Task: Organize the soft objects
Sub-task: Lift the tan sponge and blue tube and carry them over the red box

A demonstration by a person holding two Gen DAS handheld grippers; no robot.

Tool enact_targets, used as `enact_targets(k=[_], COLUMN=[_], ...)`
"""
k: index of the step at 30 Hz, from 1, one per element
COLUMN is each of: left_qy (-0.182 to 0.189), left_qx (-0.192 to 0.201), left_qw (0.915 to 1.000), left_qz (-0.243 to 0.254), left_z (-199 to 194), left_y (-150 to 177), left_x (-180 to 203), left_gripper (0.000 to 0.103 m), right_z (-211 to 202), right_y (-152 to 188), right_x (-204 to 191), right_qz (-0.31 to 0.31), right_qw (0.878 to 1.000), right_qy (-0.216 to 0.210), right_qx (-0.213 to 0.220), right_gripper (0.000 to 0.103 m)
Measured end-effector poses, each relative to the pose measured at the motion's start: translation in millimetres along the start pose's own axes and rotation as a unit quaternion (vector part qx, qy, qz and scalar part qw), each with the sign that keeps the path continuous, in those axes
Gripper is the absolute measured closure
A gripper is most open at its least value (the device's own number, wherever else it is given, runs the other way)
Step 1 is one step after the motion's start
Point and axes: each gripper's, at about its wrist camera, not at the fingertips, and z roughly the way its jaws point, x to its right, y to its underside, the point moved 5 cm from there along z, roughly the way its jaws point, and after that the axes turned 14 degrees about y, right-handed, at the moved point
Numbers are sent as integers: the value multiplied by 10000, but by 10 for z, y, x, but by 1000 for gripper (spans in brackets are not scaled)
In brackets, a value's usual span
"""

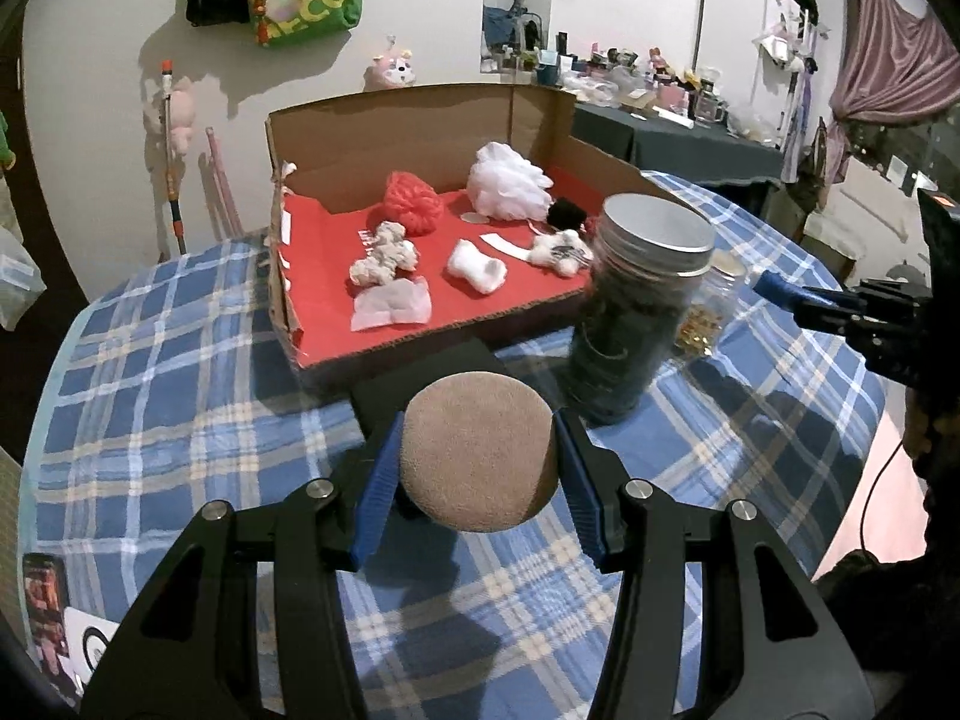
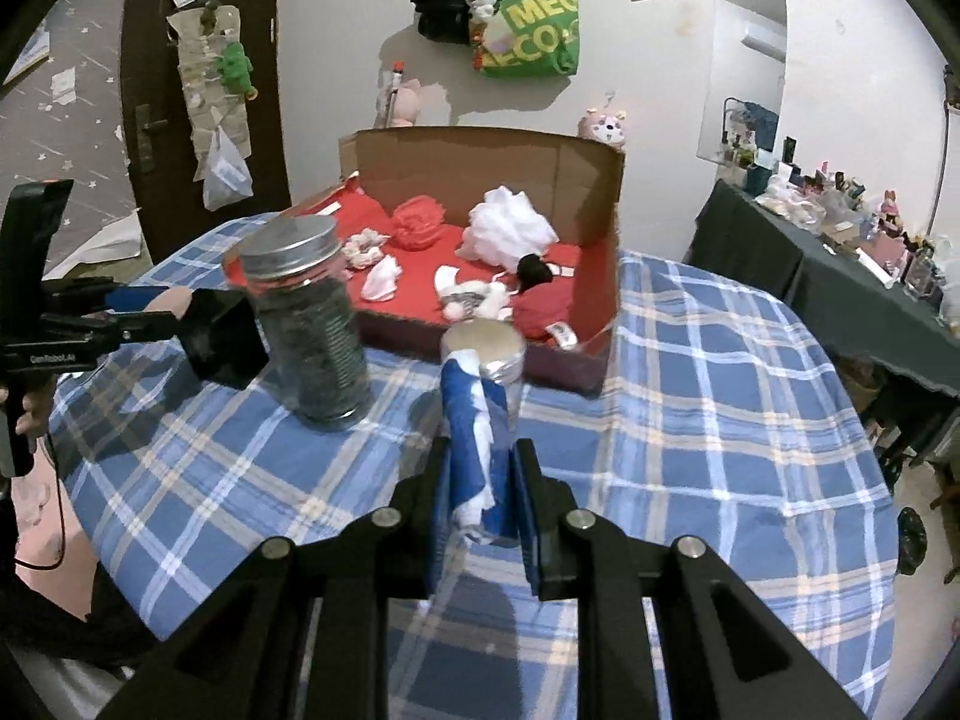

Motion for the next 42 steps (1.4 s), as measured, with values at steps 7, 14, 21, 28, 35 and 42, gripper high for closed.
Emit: enact_targets(k=[7,14,21,28,35,42], left_qy=[48,184,294,436,624,868], left_qx=[-3,-27,-69,-140,-355,-555], left_qw=[10000,9998,9995,9989,9973,9945], left_qz=[6,-32,-28,40,131,189], left_z=[35,117,227,327,546,881], left_y=[-137,-308,-457,-622,-876,-1211], left_x=[-109,-194,-252,-279,-306,-387], left_gripper=[55,55,55,55,55,55], right_z=[89,158,243,389,654,1095], right_y=[-155,-304,-466,-653,-969,-1293], right_x=[73,110,149,139,44,-214], right_qz=[-36,-55,-124,-255,-582,-1035], right_qw=[9999,9999,9997,9996,9981,9925], right_qy=[94,102,128,13,-204,-581], right_qx=[39,98,149,155,70,-276], right_gripper=[82,82,82,82,82,82])
